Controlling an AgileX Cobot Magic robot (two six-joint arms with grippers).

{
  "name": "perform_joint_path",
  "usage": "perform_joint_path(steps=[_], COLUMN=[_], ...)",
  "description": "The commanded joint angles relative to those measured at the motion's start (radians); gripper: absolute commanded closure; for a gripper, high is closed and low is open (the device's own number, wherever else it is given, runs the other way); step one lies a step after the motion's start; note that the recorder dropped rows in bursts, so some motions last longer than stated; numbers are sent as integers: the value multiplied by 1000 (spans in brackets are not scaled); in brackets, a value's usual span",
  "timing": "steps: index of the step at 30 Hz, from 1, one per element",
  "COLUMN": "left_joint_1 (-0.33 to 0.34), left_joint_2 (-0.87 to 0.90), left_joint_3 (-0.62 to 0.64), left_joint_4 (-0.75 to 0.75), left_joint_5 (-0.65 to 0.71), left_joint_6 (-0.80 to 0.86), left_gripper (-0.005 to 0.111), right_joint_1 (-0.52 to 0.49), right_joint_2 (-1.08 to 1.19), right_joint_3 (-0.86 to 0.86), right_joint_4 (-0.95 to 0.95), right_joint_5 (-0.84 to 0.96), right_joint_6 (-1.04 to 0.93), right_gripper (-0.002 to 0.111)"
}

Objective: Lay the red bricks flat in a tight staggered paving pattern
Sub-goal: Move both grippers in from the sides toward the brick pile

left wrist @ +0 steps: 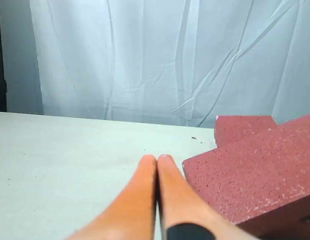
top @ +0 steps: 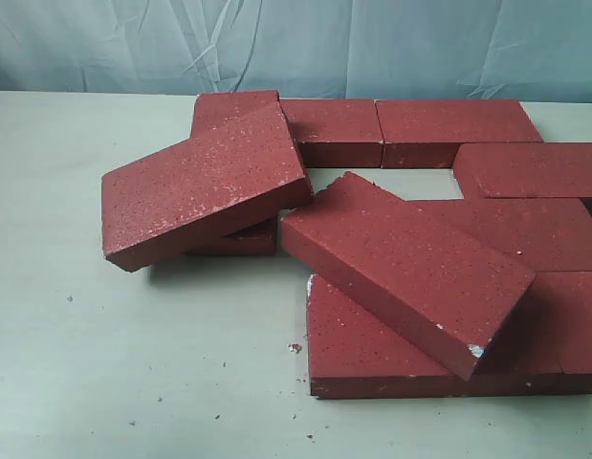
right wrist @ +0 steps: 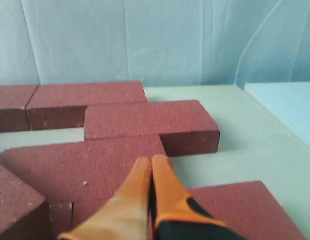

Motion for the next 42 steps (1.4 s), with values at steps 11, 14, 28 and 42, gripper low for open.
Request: perform_joint_path(steps=[11,14,28,42], left_joint_1=[-1,-1,-1,-1], left_joint_2=[-5,-5,566,1054], left_joint_3=[5,5,-430,-683], left_joint_4=[-173,-155,42,242], left_joint_5=[-417,-498,-321,123], left_joint_6=[-70,-114,-61,-24], left_gripper=[107,107,107,107], right_joint_1=[-4,-4,-4,-2], right_joint_2=[-6,-6,558,1030], right_joint_3=[2,2,-585,-839], right_joint_4=[261,239,-111,157], right_joint_5=[-493,-640,-357,155], right_joint_6=[101,213,243,-200], right_gripper=[109,109,109,109])
